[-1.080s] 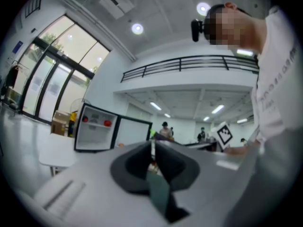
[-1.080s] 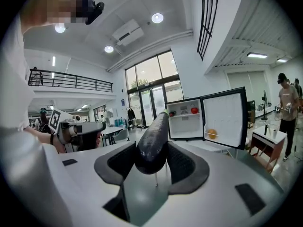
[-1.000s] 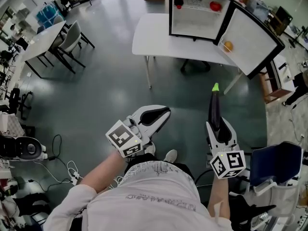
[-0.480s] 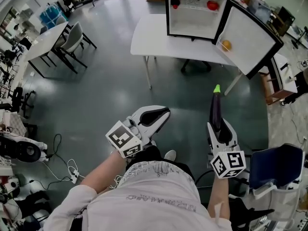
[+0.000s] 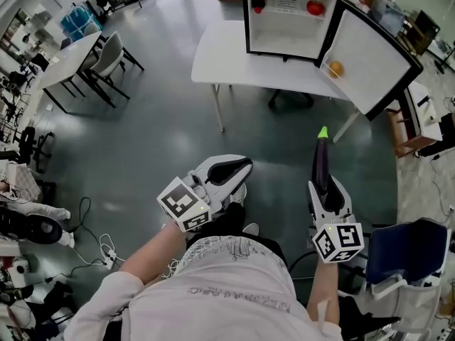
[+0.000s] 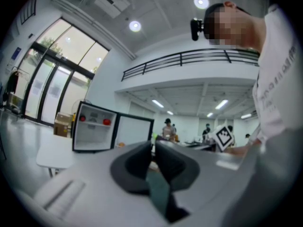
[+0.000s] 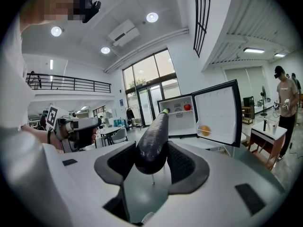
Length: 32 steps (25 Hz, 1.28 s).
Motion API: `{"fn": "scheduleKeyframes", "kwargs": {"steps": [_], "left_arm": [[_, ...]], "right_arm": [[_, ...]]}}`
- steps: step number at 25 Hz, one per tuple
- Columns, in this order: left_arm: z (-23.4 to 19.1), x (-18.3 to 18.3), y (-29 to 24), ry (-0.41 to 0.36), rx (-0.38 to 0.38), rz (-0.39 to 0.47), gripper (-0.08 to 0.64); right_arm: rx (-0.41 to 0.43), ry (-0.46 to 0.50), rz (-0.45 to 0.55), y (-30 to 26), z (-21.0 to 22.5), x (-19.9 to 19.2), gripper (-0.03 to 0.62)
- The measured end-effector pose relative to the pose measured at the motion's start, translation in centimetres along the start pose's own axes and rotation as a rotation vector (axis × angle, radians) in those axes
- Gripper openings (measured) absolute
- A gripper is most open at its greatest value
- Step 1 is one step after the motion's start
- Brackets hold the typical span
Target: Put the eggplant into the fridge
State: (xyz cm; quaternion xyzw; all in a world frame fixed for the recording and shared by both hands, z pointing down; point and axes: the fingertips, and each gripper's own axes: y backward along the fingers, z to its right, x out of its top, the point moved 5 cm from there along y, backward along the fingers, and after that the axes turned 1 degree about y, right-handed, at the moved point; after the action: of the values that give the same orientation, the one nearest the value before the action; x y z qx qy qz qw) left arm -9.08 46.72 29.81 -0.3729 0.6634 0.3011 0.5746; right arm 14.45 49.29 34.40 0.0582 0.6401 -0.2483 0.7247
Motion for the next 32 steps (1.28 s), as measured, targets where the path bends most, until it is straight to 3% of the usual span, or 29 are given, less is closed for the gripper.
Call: {"fn": "scheduleKeyframes", "kwargs": {"steps": [15,32], "left_arm": [[-7.4,-0.7,-3.9,0.047,0.019,0.002,0.028],[-21.3,0.5,-9.8,0.095,-0.001,-0.027,0.028]], "right_arm": [[-0.007,0.049,-0.043,-7.3,2.5,1.5,0.206],[-0.017,0.051,-0.090,-21.3,5.6,5.0,0.206]]}}
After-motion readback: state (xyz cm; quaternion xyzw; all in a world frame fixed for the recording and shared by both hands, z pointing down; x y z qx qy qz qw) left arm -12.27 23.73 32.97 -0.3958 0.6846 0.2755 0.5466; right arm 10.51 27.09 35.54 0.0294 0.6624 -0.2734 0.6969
